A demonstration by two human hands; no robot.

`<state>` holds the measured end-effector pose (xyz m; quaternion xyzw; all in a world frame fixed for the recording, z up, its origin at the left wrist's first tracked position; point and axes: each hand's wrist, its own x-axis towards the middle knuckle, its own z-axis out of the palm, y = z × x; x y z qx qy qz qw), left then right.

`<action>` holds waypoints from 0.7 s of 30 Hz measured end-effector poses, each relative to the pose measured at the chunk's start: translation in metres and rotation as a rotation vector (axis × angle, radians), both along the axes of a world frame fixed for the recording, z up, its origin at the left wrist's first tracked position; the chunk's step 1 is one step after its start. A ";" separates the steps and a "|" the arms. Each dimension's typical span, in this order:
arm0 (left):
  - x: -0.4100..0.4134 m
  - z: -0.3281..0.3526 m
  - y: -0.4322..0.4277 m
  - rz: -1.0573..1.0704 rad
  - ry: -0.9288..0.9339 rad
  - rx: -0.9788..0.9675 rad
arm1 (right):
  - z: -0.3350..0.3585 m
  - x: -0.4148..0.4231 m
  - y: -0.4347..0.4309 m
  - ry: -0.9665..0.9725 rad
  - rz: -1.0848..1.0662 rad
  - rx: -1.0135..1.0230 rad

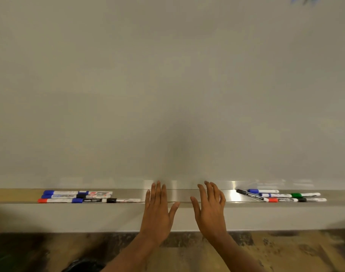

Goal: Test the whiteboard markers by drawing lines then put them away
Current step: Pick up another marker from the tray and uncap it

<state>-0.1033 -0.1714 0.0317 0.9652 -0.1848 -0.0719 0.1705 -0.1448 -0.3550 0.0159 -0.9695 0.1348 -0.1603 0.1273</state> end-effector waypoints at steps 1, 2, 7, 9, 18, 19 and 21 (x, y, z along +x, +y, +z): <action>-0.004 0.001 -0.011 0.008 -0.009 -0.009 | -0.003 -0.004 -0.016 0.009 -0.002 -0.001; -0.009 0.002 -0.023 0.023 -0.023 -0.015 | -0.006 -0.009 -0.032 0.016 0.000 -0.001; -0.032 0.002 -0.083 0.070 -0.027 0.009 | -0.020 -0.027 -0.116 0.050 0.005 0.001; -0.036 0.000 -0.102 0.076 -0.030 0.000 | -0.027 -0.032 -0.146 0.057 -0.005 0.007; -0.037 -0.016 -0.147 0.026 -0.020 0.019 | -0.050 -0.035 -0.211 0.107 -0.055 0.053; -0.036 -0.019 -0.148 0.021 -0.022 0.018 | -0.053 -0.032 -0.213 0.109 -0.065 0.054; -0.033 -0.025 -0.150 0.015 -0.030 0.014 | -0.058 -0.027 -0.216 0.108 -0.074 0.045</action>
